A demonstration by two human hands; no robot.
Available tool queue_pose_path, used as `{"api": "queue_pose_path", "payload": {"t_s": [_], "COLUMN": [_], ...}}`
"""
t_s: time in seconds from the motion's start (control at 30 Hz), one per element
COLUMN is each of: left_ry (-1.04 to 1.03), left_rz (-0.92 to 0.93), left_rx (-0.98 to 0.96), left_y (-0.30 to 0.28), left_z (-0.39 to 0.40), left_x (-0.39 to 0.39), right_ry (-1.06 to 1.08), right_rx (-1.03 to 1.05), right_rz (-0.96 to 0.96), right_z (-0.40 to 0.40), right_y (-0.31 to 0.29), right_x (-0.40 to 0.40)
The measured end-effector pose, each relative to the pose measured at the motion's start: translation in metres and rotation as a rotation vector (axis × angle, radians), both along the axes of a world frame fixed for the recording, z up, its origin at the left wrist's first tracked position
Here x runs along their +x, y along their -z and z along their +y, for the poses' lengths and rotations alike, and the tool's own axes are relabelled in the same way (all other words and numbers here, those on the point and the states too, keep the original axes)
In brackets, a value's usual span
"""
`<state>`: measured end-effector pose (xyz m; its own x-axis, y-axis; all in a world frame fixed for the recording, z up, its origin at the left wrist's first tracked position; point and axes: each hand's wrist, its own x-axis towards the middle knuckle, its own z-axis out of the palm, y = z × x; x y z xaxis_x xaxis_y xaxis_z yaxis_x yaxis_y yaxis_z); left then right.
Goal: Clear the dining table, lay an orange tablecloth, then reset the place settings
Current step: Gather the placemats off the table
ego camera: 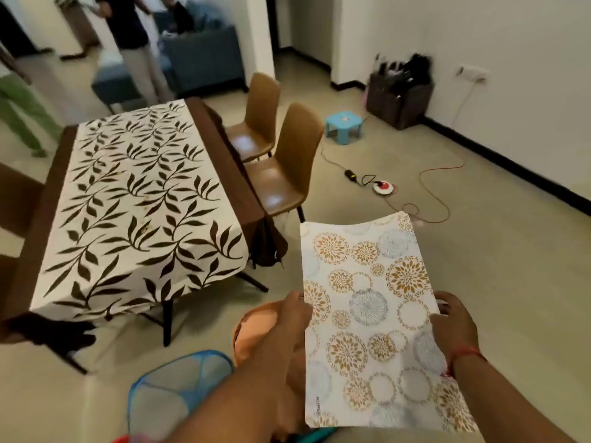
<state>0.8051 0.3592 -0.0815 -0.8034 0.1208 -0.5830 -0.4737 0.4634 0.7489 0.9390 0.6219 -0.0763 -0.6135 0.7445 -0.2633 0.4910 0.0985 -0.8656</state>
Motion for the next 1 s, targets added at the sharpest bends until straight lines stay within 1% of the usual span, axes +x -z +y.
{"api": "queue_pose_path", "payload": {"t_s": [0.1, 0.2, 0.3, 0.43, 0.53, 0.6, 0.7, 0.9, 1.0], "left_ry": [-0.079, -0.175, -0.287, -0.422, -0.496, -0.533, -0.567, -0.614, -0.606], "left_rz": [-0.107, -0.132, -0.139, -0.159, -0.137, -0.163, -0.152, -0.152, -0.148], "left_rx": [0.049, 0.085, 0.039, 0.008, 0.015, -0.003, 0.071, 0.150, 0.076], "left_y": [0.005, 0.010, 0.009, 0.040, 0.070, 0.087, 0.107, 0.136, 0.143], "left_z": [0.000, 0.010, 0.025, 0.039, 0.046, 0.052, 0.055, 0.049, 0.047], "left_x": [-0.005, -0.011, -0.002, 0.012, 0.022, 0.031, 0.037, 0.050, 0.052], "right_ry": [-0.089, -0.197, -0.335, -0.456, -0.485, -0.521, -0.541, -0.559, -0.575], "right_rx": [-0.034, -0.052, -0.050, -0.080, -0.085, -0.095, -0.123, -0.155, -0.164], "right_rz": [-0.048, -0.061, -0.103, -0.152, -0.189, -0.216, -0.217, -0.203, -0.202], "right_z": [0.016, 0.035, 0.052, 0.064, 0.075, 0.081, 0.088, 0.097, 0.096], "right_y": [0.017, 0.030, 0.042, 0.078, 0.100, 0.114, 0.134, 0.160, 0.165], "right_x": [-0.031, -0.068, -0.103, -0.118, -0.123, -0.124, -0.124, -0.124, -0.126]}}
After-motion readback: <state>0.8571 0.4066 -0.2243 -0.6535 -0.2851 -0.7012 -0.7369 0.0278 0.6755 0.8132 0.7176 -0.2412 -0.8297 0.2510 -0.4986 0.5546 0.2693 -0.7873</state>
